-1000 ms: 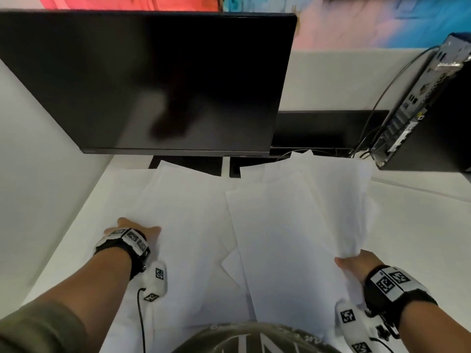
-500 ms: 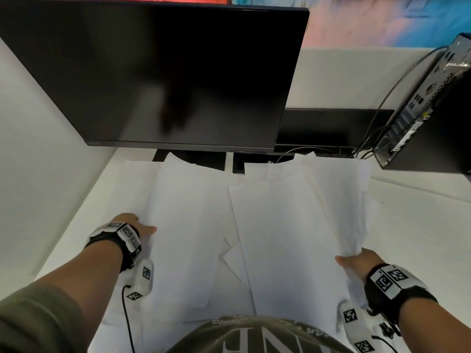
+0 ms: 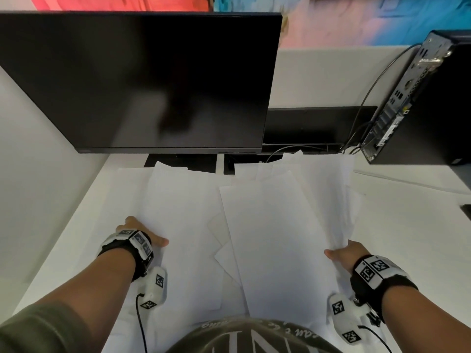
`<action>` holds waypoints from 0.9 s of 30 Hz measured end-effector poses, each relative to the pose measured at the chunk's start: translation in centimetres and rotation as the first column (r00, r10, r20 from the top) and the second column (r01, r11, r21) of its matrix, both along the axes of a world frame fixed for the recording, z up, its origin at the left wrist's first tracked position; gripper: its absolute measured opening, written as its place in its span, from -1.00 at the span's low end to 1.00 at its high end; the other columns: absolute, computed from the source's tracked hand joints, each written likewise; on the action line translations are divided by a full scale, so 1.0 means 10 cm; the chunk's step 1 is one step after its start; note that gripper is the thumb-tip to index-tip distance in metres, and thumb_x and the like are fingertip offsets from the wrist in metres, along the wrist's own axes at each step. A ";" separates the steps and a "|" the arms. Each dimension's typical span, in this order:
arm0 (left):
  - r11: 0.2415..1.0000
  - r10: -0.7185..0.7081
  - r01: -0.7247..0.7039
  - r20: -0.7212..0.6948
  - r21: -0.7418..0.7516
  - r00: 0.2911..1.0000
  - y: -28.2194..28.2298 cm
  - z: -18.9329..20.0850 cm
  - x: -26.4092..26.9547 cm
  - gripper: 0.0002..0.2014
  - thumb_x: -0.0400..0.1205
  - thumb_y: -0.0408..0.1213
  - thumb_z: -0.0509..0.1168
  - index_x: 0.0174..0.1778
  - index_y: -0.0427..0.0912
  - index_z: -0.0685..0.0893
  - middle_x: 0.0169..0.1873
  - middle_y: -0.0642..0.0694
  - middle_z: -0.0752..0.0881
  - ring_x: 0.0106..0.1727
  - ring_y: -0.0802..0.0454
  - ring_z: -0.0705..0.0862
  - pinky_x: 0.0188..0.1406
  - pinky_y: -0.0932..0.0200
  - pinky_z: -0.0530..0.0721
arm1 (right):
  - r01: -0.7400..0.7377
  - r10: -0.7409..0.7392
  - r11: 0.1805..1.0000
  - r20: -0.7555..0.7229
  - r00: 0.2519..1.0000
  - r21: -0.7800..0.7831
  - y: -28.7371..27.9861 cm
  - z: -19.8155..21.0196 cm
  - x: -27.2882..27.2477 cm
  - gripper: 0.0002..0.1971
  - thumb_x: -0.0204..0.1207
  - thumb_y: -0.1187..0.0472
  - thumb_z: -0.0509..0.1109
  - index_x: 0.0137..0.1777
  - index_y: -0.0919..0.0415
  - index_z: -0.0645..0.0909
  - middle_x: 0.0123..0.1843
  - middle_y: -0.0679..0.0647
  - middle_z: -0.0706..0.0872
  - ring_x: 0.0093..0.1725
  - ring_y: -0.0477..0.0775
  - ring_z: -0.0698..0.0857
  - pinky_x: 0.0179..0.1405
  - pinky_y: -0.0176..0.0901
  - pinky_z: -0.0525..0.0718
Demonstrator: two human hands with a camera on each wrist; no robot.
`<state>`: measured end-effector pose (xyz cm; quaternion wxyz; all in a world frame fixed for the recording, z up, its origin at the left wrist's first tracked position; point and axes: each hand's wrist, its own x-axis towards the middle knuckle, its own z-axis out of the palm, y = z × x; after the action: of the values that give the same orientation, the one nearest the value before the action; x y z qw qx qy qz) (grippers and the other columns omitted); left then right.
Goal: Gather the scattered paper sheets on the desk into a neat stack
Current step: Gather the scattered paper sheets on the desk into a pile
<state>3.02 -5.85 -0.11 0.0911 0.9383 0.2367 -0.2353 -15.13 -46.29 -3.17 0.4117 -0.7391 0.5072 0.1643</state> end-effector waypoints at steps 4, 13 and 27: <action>0.998 -0.026 0.024 -0.022 -0.063 0.999 0.00 0.02 -0.05 -0.17 0.20 -0.05 0.66 0.31 -0.35 0.52 0.28 -0.32 0.64 0.27 -0.27 0.62 0.26 -0.03 0.56 | -0.006 0.006 1.000 0.000 1.000 0.004 0.01 0.01 0.00 -0.27 0.41 0.19 0.50 0.52 0.43 0.31 0.50 0.33 0.48 0.45 0.32 0.48 0.47 0.03 0.42; 0.962 -0.089 0.141 0.217 -0.236 0.972 0.01 0.33 -0.35 -0.71 0.57 -0.36 0.33 0.18 -0.39 0.61 0.08 -0.41 0.70 -0.01 -0.22 0.61 -0.04 0.09 0.51 | -0.041 0.041 0.999 0.026 0.999 -0.007 0.03 0.09 -0.02 -0.22 0.49 0.25 0.43 0.60 0.43 0.09 0.61 0.32 0.29 0.56 0.29 0.33 0.51 -0.05 0.30; 0.817 0.122 0.358 0.742 -0.452 0.659 0.26 1.53 -0.39 -0.80 0.23 0.25 0.41 -0.33 0.31 0.66 -0.46 0.30 0.72 -0.27 -0.04 0.72 -0.36 0.30 0.62 | -0.063 0.063 0.998 0.031 0.998 -0.006 0.08 0.19 -0.04 -0.20 0.51 0.21 0.41 0.61 0.43 0.04 0.64 0.30 0.22 0.60 0.25 0.28 0.52 -0.10 0.24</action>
<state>-0.84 -3.30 15.16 0.4352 0.8938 0.0335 0.1035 -15.57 -45.52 -1.31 0.4121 -0.7584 0.4775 0.1643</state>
